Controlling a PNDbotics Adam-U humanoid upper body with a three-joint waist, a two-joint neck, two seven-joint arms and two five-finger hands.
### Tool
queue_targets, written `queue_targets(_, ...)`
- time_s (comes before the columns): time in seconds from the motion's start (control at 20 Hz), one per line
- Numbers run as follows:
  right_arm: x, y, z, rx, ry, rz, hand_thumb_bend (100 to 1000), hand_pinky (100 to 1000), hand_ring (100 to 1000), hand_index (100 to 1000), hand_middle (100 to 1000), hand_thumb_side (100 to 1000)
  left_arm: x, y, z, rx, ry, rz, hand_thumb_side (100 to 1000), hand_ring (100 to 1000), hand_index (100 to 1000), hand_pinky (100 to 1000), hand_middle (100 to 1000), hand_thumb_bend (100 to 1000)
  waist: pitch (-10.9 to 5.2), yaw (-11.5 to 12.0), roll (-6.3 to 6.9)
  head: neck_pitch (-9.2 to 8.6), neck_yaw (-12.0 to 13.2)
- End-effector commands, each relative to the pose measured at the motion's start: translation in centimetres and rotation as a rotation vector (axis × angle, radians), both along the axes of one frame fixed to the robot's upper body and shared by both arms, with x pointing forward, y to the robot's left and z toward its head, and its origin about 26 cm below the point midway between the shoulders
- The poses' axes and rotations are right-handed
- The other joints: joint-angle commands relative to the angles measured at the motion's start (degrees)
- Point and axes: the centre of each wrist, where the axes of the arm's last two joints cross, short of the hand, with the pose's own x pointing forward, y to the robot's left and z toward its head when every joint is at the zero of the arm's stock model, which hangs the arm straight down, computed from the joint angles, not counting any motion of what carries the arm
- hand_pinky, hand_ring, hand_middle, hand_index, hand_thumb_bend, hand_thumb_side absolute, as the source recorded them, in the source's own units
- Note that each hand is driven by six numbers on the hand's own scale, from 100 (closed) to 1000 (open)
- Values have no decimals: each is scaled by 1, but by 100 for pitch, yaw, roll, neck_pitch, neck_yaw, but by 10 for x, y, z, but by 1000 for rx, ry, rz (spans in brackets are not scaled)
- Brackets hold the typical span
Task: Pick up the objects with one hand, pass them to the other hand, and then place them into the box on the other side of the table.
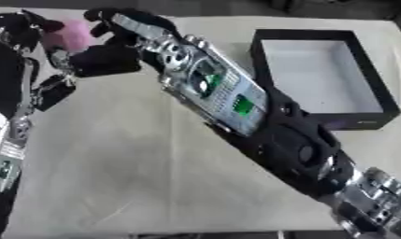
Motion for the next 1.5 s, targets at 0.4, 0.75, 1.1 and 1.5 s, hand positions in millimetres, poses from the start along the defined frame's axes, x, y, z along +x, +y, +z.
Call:
queue_targets(0.4, 15, 8, -2, 10, -2, -22, 264, 893, 933, 1000, 921, 475, -7, -13, 10, -16, -65, -68, 100, 508, 585, 660, 473, 163, -43, 60, 20, -116, -102)
queue_targets(0.75, 20, 9, -4, 25, 21, -14, 284, 882, 913, 1000, 895, 456, -7, -18, 9, -9, -79, -93, 100, 507, 582, 658, 471, 159, -10, 63, 17, -104, -100)
queue_targets(1.1, 30, 9, -10, 89, 110, -56, 111, 848, 775, 802, 570, 231, -7, -20, 6, -5, -106, -138, 100, 514, 593, 666, 480, 223, 0, 77, 16, -93, -130)
queue_targets(1.5, 32, 6, -11, 211, 202, -39, 101, 823, 628, 633, 379, 100, -5, -20, 1, 15, -86, -147, 100, 556, 658, 708, 536, 526, -20, 59, 26, -61, -159)
